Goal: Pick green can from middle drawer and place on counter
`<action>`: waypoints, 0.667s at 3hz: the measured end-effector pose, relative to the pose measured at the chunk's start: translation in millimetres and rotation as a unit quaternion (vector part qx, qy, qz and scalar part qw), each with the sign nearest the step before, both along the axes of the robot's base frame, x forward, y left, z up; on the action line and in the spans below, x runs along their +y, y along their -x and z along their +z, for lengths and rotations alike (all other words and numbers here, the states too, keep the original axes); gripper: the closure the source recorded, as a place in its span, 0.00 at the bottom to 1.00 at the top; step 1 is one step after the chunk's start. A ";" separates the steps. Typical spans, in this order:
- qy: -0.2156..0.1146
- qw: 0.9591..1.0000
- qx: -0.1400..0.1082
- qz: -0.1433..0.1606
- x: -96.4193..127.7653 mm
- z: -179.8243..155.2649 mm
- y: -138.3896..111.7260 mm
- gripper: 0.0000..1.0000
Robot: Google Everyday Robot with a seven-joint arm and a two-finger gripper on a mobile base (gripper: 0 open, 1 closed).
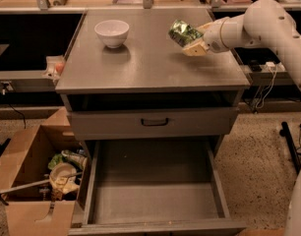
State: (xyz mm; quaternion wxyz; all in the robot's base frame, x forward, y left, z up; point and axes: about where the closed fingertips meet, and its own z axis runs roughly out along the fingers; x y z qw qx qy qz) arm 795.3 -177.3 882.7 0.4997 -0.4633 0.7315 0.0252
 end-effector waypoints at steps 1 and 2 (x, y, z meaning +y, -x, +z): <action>0.000 1.000 0.000 0.000 0.0 0.0 0.0 0.00; 0.000 1.000 0.000 0.000 0.0 0.0 0.0 0.00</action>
Offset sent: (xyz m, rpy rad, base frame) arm 0.0000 0.0000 0.0000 0.0000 0.0000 0.0000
